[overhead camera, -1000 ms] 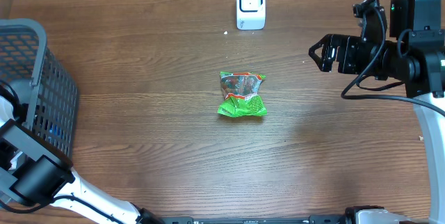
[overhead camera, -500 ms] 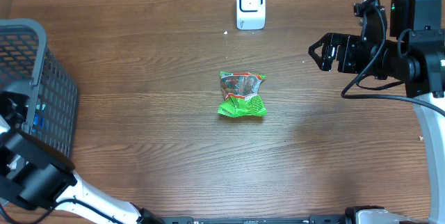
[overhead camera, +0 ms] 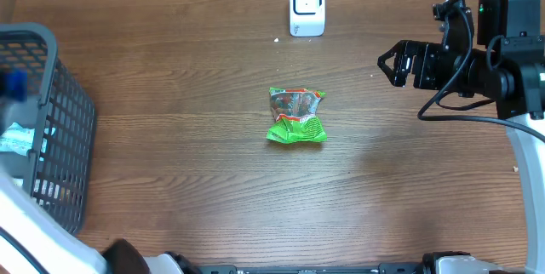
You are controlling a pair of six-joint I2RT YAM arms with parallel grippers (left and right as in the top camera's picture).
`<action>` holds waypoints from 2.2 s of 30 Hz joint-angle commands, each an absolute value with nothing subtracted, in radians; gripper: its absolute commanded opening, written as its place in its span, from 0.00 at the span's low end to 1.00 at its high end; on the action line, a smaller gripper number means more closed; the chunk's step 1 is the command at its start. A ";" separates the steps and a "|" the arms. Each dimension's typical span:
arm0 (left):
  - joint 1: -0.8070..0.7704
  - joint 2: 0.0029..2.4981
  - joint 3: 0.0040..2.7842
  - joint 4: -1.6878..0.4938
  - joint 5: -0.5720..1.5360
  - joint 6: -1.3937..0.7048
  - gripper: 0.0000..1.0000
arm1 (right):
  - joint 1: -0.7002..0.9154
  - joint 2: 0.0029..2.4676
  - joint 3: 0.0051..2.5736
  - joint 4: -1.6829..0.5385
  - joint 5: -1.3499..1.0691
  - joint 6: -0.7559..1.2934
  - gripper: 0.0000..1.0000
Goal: Scan the item barcode
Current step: 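Place the Oreo pack left of the green bag and release, then reach the left gripper into the basket and grasp the white tube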
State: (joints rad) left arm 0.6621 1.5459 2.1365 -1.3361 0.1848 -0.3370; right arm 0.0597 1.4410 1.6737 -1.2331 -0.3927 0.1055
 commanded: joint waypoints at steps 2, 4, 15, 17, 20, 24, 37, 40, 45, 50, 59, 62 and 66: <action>0.400 1.522 2.150 -1.402 0.239 -0.216 0.04 | 0.062 1.437 1.695 -1.233 -0.402 0.111 1.00; 0.273 1.539 2.132 -1.446 0.191 -0.216 0.04 | 0.062 1.437 1.695 -1.237 -0.402 0.111 1.00; -0.133 1.851 1.854 -1.434 0.067 -0.259 0.04 | 0.062 1.437 1.694 -1.245 -0.402 0.107 1.00; -0.167 1.943 1.826 -1.418 0.068 -0.259 0.04 | 0.062 1.437 1.695 -1.245 -0.402 0.107 1.00; -0.204 2.065 1.824 -1.409 0.067 -0.257 0.04 | 0.062 1.437 1.694 -1.244 -0.402 0.107 1.00; -0.255 2.207 1.824 -1.383 0.067 -0.211 0.04 | 0.062 1.437 1.694 -1.244 -0.402 0.107 1.00; -0.286 2.219 2.206 -1.691 -0.130 -0.157 0.45 | 0.062 1.437 1.694 -1.243 -0.402 0.104 1.00; -0.286 2.165 2.296 -1.690 -0.119 -0.157 0.59 | 0.062 1.437 1.694 -1.244 -0.402 0.104 1.00; -0.246 1.993 2.397 -1.690 -0.125 -0.217 0.76 | 0.062 1.437 1.694 -1.251 -0.402 0.104 1.00; -0.071 1.775 2.399 -1.690 -0.134 -0.297 0.78 | 0.062 1.437 1.694 -1.255 -0.402 0.104 1.00; 0.722 1.500 2.341 -1.690 -0.033 -0.400 0.94 | 0.062 1.437 1.694 -1.264 -0.402 0.104 1.00; 0.962 1.502 2.243 -1.675 0.063 -0.418 1.00 | 0.062 1.437 1.694 -1.263 -0.402 0.104 1.00; 1.083 1.529 2.095 -1.564 0.131 -0.430 1.00 | 0.062 1.437 1.694 -1.266 -0.402 0.103 1.00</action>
State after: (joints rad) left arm 0.9997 1.4906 2.2059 -1.6215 0.0338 -0.3950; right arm 0.0597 1.4410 1.6737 -1.2690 -0.3950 0.1047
